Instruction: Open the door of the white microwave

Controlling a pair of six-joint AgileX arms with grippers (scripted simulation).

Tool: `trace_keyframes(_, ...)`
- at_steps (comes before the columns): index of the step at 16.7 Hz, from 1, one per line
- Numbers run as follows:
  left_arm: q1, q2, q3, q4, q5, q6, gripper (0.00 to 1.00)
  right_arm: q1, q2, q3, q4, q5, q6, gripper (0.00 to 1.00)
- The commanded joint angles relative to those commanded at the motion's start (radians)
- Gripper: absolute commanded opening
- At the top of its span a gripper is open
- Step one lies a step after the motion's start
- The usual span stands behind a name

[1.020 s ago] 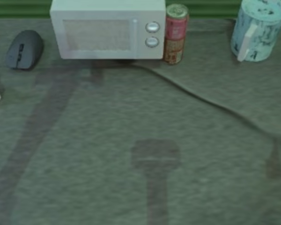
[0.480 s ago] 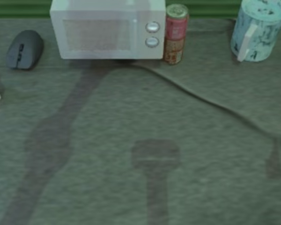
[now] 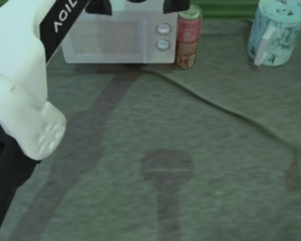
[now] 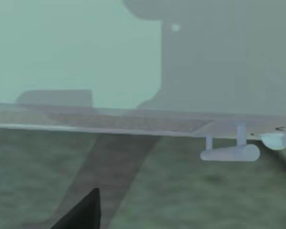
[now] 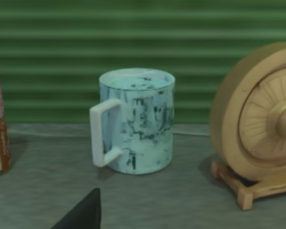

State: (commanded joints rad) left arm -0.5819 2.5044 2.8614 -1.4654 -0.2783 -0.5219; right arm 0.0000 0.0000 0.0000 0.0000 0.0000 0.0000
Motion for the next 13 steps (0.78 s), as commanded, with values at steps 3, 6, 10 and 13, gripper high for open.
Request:
trace_keyframes(3, -0.001, 0.006, 0.003, -0.005, -0.002, -0.001, 1.0, 0.0, 0.0, 0.0, 0.0, 0.0, 0.0, 1.0)
trace_keyframes(6, 0.005, 0.012, 0.001, -0.003, 0.0, 0.0, 1.0, 0.0, 0.0, 0.0, 0.0, 0.0, 0.0, 1.0)
trace_keyframes(10, 0.011, 0.01, -0.055, 0.061, 0.004, 0.01, 1.0, 0.0, 0.0, 0.0, 0.0, 0.0, 0.0, 1.0)
trace_keyframes(13, 0.025, 0.012, -0.152, 0.162, 0.01, 0.023, 1.0, 0.0, 0.0, 0.0, 0.0, 0.0, 0.0, 1.0)
